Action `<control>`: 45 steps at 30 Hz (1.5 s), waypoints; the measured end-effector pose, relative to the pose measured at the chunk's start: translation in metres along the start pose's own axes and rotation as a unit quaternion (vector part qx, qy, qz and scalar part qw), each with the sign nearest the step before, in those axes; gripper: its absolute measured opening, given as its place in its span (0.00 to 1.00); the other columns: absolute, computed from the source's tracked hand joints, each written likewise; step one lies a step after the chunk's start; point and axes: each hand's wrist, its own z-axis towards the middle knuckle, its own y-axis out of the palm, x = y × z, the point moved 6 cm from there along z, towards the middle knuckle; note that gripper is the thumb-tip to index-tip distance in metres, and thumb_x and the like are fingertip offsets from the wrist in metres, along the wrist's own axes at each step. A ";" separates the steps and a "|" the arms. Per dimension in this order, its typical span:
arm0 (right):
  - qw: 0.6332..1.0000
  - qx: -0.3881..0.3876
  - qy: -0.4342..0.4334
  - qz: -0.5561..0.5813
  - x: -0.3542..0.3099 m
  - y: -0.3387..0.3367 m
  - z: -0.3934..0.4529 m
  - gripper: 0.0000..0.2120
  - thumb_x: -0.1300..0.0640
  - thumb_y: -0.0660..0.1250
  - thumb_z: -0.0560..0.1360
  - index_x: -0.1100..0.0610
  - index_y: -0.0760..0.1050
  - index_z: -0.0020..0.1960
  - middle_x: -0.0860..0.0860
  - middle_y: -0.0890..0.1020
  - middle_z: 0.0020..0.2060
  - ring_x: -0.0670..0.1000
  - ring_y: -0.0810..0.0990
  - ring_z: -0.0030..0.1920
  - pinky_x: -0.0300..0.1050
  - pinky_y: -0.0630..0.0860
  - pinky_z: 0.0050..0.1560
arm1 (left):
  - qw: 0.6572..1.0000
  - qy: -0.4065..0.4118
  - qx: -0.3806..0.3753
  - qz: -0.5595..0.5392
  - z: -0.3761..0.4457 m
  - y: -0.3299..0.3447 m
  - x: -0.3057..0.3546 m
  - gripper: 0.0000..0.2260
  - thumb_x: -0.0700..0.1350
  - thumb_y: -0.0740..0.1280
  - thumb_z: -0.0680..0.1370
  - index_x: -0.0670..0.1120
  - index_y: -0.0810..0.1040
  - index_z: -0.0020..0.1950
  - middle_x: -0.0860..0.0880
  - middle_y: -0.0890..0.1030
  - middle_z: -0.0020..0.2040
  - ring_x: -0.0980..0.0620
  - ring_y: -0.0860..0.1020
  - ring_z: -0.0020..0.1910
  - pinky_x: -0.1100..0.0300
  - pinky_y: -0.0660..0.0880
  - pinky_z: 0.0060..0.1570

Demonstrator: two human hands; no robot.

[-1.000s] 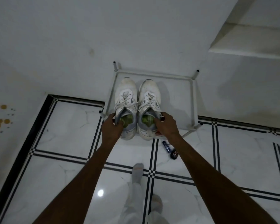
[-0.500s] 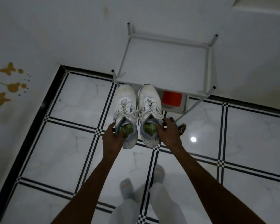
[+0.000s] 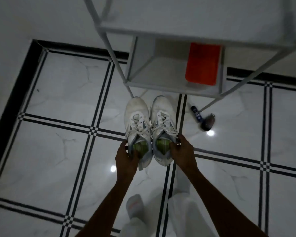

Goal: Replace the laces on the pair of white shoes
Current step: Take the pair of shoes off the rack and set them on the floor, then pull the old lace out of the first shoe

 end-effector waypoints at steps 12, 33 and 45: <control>0.999 -0.003 0.017 -0.047 0.218 0.124 0.187 0.17 0.59 0.65 0.79 0.60 0.73 0.67 0.57 0.81 0.56 0.57 0.81 0.55 0.55 0.81 0.54 | 1.000 -0.015 0.008 -0.006 0.175 0.170 -0.198 0.19 0.37 0.69 0.77 0.45 0.75 0.68 0.50 0.80 0.54 0.51 0.79 0.52 0.70 0.73 0.42; 0.911 0.097 -0.219 -0.335 0.159 0.120 0.275 0.33 0.52 0.73 0.73 0.58 0.66 0.74 0.61 0.66 0.71 0.63 0.65 0.69 0.58 0.70 0.66 | 0.982 0.170 0.080 -0.017 0.246 0.164 -0.200 0.09 0.56 0.70 0.80 0.71 0.75 0.55 0.68 0.77 0.54 0.60 0.75 0.57 0.45 0.78 0.57; 0.938 -0.129 -0.253 -0.197 0.150 0.201 0.275 0.02 0.64 0.73 0.73 0.59 0.84 0.44 0.49 0.84 0.40 0.46 0.81 0.40 0.30 0.74 0.38 | 0.977 0.208 0.036 -0.009 0.278 0.165 -0.200 0.04 0.39 0.67 0.81 0.46 0.78 0.47 0.52 0.84 0.43 0.58 0.82 0.42 0.62 0.78 0.42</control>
